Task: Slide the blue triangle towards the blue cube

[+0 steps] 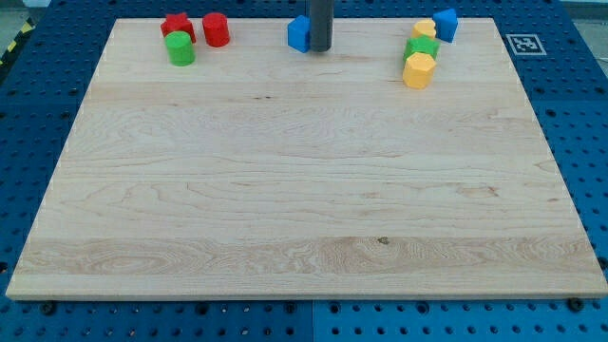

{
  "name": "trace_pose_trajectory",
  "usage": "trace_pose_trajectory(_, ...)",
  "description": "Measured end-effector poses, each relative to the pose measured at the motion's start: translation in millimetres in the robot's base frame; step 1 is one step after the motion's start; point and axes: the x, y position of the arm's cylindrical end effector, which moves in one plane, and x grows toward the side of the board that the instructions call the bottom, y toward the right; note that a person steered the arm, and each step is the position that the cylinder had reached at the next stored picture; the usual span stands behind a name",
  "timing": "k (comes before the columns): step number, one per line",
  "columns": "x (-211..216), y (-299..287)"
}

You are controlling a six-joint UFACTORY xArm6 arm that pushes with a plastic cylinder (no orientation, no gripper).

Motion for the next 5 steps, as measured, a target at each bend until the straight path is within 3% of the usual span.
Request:
trace_pose_trajectory(2, 114.0, 13.6)
trace_pose_trajectory(3, 140.3, 68.0)
trace_pose_trajectory(5, 92.3, 252.9)
